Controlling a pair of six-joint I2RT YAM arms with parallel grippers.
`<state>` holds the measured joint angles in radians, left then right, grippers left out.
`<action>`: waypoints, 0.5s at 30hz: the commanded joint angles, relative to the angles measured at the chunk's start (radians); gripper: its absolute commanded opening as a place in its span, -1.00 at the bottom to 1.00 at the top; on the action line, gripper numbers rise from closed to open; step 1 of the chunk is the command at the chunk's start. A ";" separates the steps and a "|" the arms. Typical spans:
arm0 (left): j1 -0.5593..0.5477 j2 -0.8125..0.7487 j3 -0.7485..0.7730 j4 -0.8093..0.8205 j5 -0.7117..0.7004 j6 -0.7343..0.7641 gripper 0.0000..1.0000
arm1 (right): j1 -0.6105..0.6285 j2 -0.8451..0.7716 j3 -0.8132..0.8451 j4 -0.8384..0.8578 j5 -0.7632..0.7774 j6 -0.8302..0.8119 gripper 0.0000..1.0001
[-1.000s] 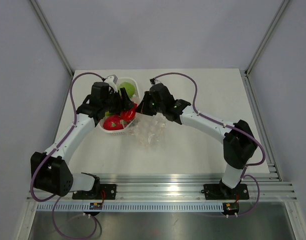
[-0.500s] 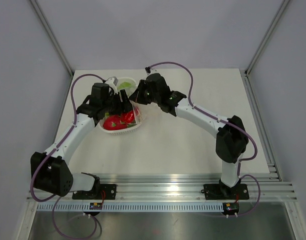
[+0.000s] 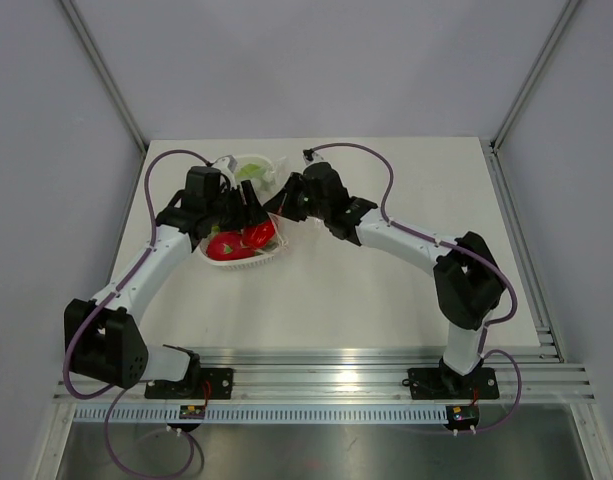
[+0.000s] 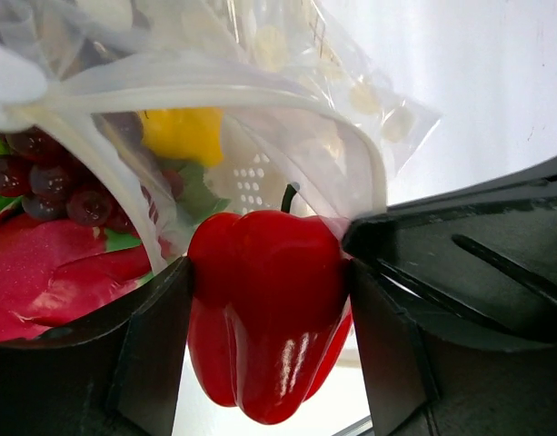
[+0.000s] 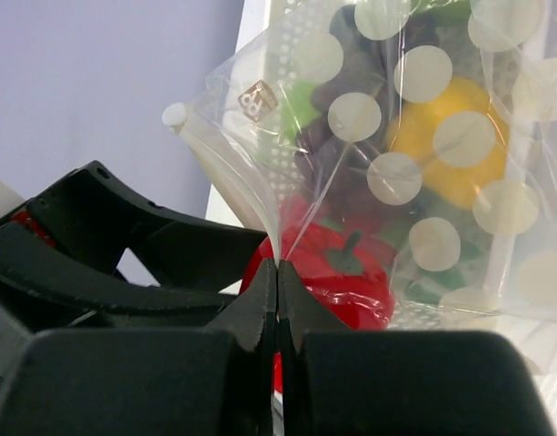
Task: Place the food in the zip-top bag and seal the zipper
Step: Place the fake vegetable in the zipper food storage bag.
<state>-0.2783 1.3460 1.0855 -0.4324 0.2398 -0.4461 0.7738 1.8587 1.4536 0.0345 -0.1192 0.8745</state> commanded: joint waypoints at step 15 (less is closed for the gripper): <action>0.001 0.001 0.030 0.118 -0.020 -0.080 -0.20 | 0.015 -0.104 -0.064 0.090 -0.135 0.181 -1.00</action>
<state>-0.2779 1.3460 1.0855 -0.4084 0.1997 -0.4931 0.7731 1.7935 1.4040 0.0856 -0.1852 1.0096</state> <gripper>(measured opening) 0.656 0.010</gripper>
